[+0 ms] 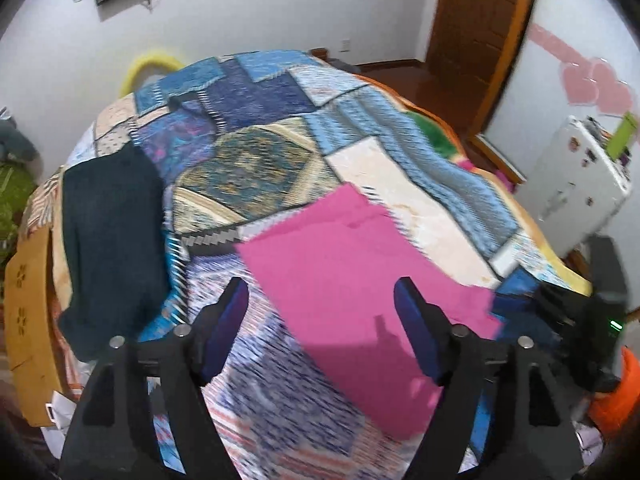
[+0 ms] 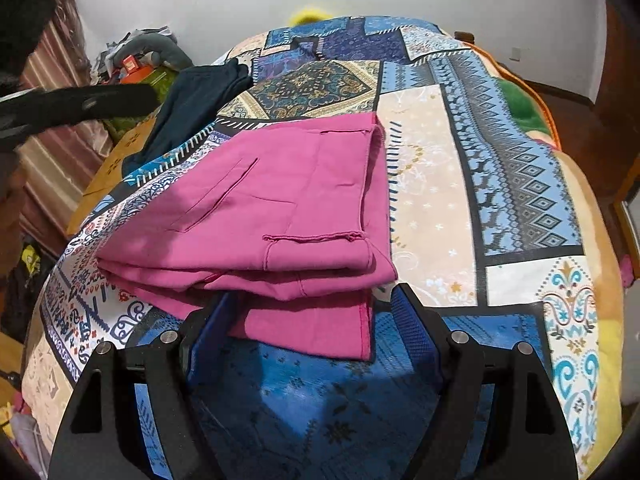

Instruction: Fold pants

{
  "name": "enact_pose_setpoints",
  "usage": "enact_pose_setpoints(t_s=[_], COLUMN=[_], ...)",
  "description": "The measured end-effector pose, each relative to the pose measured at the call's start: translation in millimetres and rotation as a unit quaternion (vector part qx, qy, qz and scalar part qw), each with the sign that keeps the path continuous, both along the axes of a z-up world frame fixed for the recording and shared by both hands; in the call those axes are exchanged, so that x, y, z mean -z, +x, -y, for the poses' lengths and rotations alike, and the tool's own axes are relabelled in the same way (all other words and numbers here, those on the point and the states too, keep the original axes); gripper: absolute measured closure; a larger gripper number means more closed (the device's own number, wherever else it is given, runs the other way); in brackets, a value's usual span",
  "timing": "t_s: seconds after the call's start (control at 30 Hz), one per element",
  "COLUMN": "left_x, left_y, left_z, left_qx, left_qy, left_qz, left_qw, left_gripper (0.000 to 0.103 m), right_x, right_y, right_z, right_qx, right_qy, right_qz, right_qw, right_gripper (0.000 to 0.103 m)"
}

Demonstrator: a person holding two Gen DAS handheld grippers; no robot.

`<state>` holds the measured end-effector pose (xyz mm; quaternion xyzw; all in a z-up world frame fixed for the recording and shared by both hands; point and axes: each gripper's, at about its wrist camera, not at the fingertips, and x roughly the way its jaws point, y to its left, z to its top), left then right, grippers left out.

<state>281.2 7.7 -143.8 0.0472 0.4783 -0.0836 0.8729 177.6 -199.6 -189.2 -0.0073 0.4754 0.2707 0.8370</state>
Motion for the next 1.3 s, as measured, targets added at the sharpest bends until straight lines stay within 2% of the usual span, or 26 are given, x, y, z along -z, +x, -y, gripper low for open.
enact_pose_setpoints(t_s=[0.17, 0.4, 0.43, 0.57, 0.6, 0.67, 0.87, 0.93, 1.07, 1.3], left_x=[20, 72, 81, 124, 130, 134, 126, 120, 106, 86], left_y=[48, 108, 115, 129, 129, 124, 98, 85, 56, 6], left_z=[-18, -26, -24, -16, -16, -19, -32, -39, -50, -60], left_qx=[-0.014, -0.015, -0.013, 0.003, 0.007, 0.011, 0.034, 0.027, 0.017, -0.003], left_qy=[0.026, 0.014, 0.021, 0.095, 0.105, 0.118, 0.134, 0.136, 0.122, 0.061], left_qz=[-0.016, -0.084, -0.095, -0.134, -0.139, -0.13, -0.139, -0.143, -0.148, -0.149], left_qw=[0.9994, 0.9962, 0.9951, 0.9865, 0.9847, 0.9843, 0.9807, 0.9799, 0.9813, 0.987], left_gripper=[0.021, 0.021, 0.021, 0.019, 0.012, 0.006, 0.005, 0.005, 0.005, 0.005], right_x=[-6, -7, -6, -6, -8, -11, -22, -25, -31, -25], right_y=[0, 7, 8, 11, 11, 11, 8, 9, 8, 11], right_z=[13, 37, 41, 54, 55, 57, 56, 53, 44, 30], right_qx=[0.019, 0.068, 0.076, 0.099, 0.103, 0.107, 0.106, 0.103, 0.092, 0.072], right_qy=[-0.003, -0.005, -0.007, -0.007, -0.007, -0.01, -0.01, -0.007, 0.001, 0.009], right_qz=[0.008, 0.009, 0.008, 0.005, 0.006, 0.011, 0.027, 0.033, 0.043, 0.036], right_qw=[1.0, 0.998, 0.997, 0.995, 0.995, 0.994, 0.994, 0.994, 0.995, 0.997], right_gripper=[0.027, 0.027, 0.027, 0.027, 0.027, 0.027, 0.027, 0.027, 0.027, 0.027])
